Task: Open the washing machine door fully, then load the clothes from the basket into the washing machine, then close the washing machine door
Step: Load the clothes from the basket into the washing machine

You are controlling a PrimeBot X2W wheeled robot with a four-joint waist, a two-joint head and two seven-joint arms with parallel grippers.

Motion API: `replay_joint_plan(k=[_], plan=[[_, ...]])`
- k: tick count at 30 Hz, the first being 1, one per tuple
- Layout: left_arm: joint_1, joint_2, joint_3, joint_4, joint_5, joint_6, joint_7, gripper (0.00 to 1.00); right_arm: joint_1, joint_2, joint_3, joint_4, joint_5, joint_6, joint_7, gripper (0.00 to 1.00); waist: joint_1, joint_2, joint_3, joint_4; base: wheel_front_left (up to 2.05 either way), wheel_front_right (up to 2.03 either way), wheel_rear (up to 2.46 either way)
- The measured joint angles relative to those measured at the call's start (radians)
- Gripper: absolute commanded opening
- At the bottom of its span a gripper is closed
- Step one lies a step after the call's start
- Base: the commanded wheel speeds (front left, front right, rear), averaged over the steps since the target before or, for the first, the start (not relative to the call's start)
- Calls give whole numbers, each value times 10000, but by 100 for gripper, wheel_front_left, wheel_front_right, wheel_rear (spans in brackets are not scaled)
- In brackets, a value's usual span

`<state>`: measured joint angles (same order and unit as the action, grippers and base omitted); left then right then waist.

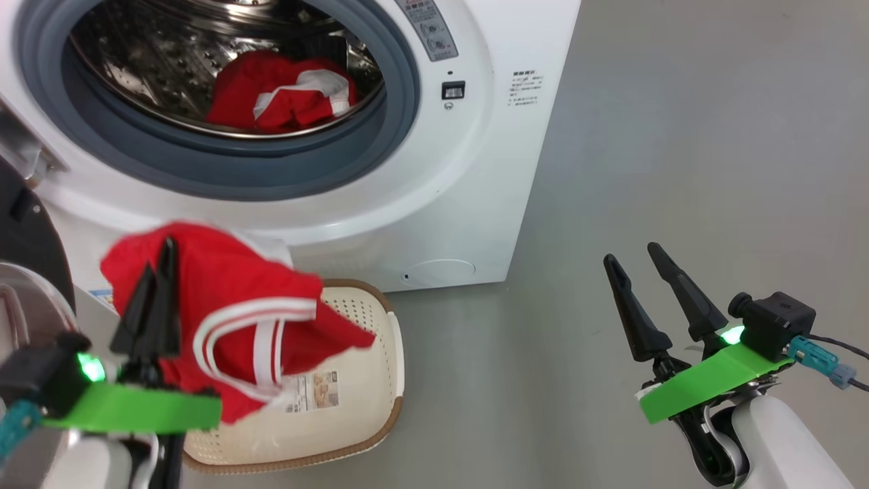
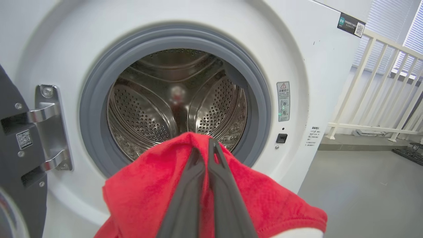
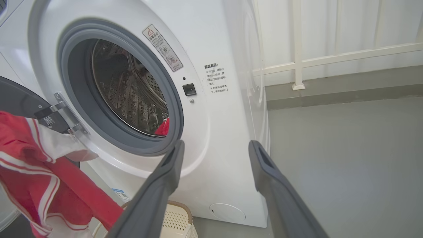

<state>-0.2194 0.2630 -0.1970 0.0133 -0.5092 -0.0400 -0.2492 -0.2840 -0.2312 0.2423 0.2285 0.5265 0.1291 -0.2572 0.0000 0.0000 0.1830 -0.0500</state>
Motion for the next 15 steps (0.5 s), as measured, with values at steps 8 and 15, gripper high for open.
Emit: replay_joint_plan(k=[8,15], plan=[[-1874,65,-38,353,153,-182,31,0,-57,69,-6,-121,-86,0,0,100,0,0,530,-154,0,0,0],[-3622,134,-90,1776,125,-372,207,0,-499,219,-115,-297,-257,0,0,100,0,0,1293,-359,0,0,0]])
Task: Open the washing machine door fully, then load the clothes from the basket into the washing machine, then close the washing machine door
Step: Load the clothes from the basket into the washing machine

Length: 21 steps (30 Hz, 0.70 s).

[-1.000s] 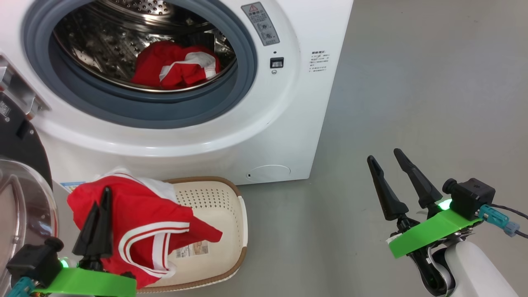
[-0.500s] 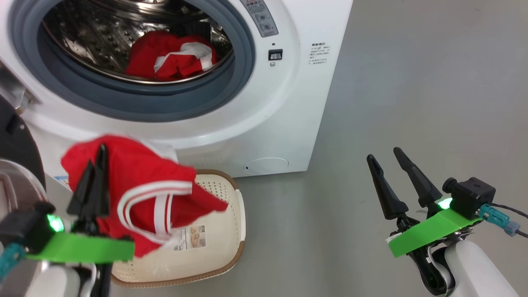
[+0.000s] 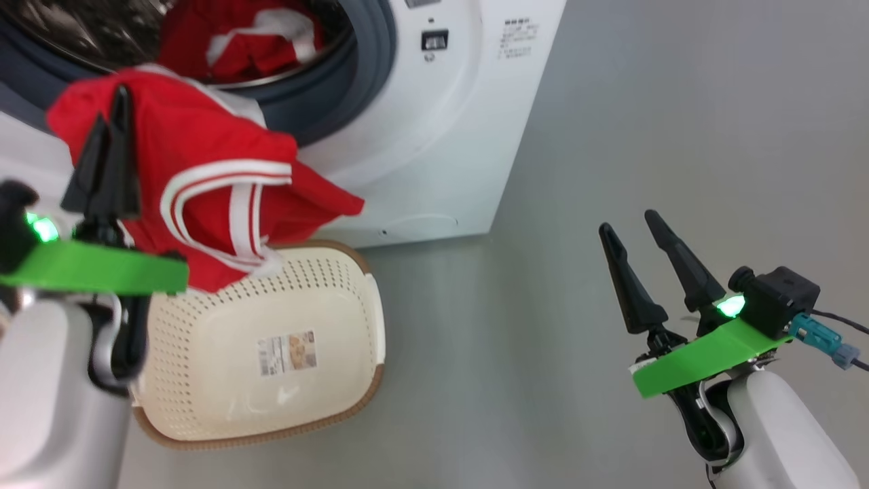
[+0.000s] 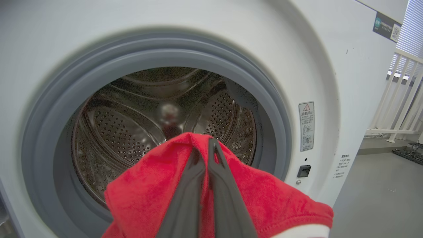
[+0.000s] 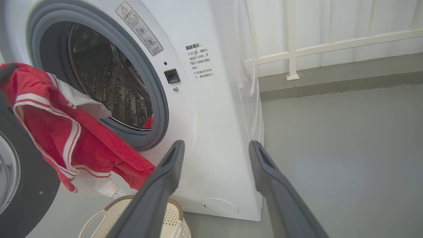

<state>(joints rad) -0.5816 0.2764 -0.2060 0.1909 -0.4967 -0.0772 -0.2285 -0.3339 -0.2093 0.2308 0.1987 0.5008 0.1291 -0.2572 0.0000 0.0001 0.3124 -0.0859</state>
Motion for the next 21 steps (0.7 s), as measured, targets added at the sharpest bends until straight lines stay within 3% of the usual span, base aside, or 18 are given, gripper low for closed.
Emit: replay_joint_plan(k=[8,21], plan=[[-2092,167,-138,2552,-67,-330,-17,0,-439,259,-82,-213,-215,0,0,100,0,0,1037,-319,0,0,0],[-5040,303,-531,5204,-65,-437,-209,0,-894,602,-104,-422,-337,0,0,100,0,0,2439,-896,0,0,0]])
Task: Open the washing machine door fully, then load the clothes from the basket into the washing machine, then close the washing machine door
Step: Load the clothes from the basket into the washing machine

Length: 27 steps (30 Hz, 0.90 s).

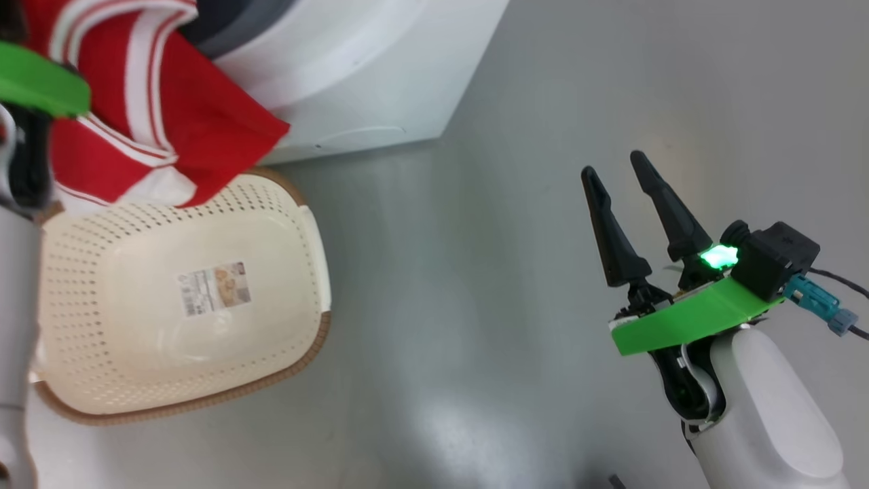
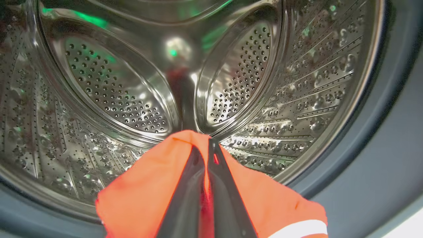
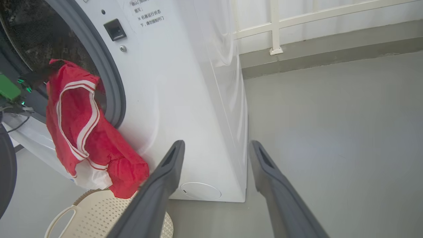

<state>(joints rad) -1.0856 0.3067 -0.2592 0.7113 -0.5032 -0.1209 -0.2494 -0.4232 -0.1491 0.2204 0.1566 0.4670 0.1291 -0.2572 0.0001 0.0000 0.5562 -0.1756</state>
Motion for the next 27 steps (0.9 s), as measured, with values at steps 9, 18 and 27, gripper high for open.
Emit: replay_joint_plan(k=[9,18,27], plan=[[-1778,370,-360,1628,33,-69,-44,0,-186,278,44,-121,-69,0,0,100,0,0,808,-605,0,0,0],[-2904,662,109,1244,541,-12,-42,0,-301,485,31,-291,-247,0,0,100,-1,0,1470,-1084,0,0,0],[-2861,468,951,800,1423,151,-75,0,-323,520,17,-311,-278,0,0,100,0,0,1704,-1102,0,0,0]])
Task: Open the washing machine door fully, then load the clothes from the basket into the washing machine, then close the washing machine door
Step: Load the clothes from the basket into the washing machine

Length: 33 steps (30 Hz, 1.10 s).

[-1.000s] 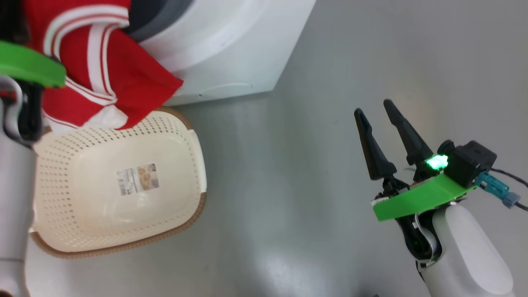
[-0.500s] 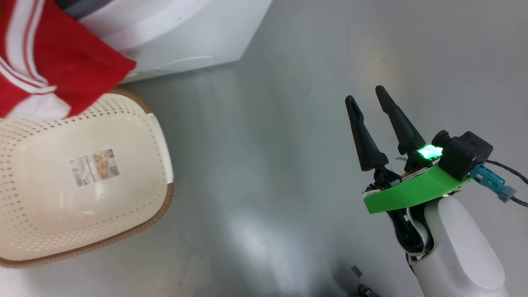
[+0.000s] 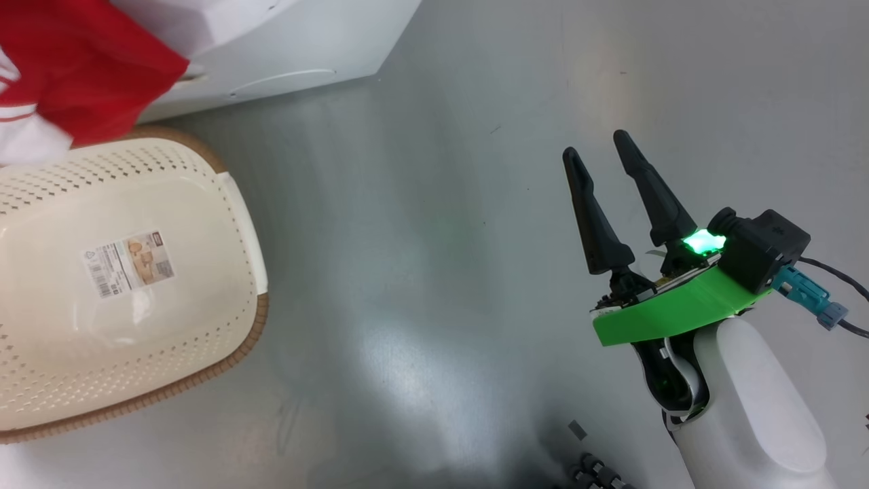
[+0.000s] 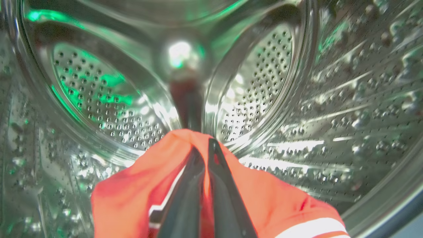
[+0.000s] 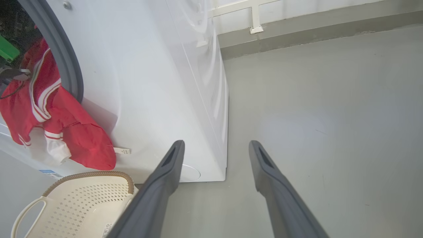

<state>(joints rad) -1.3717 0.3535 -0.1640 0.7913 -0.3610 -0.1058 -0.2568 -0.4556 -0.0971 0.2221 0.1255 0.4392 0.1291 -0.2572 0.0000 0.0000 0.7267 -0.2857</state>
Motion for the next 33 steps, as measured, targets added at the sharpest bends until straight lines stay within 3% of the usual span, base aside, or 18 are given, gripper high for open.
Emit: replay_joint_plan(k=[2,4,5,6,7,8,17,33], plan=[[0,-107,-8,556,0,-29,0,1,-15,0,15,4,0,0,0,100,0,0,-19,44,0,0,0],[-2,-169,-46,1116,-4,-40,0,30,-15,-2,25,10,0,0,0,100,0,0,-31,89,0,0,0],[-1,-190,-52,1254,-12,-44,0,40,-15,-4,27,10,-2,0,0,100,0,0,-32,112,0,0,0],[-8,-197,-58,1331,-10,-48,0,57,-16,-6,27,10,-2,0,0,100,0,0,-27,133,0,0,0],[-20,-205,-50,1396,-12,-58,0,57,-17,-6,31,12,-4,0,0,100,0,0,-21,152,0,0,0],[-26,-221,-52,1459,-12,-58,0,100,-17,-10,31,13,-27,0,0,100,0,0,-19,169,0,0,0],[-17,-364,-21,1645,-10,-142,0,100,-172,-21,46,73,-67,0,0,100,0,0,-118,301,0,0,0],[1509,-529,73,370,270,-219,0,100,-178,-303,56,165,-67,0,0,100,0,0,-646,770,0,0,0]])
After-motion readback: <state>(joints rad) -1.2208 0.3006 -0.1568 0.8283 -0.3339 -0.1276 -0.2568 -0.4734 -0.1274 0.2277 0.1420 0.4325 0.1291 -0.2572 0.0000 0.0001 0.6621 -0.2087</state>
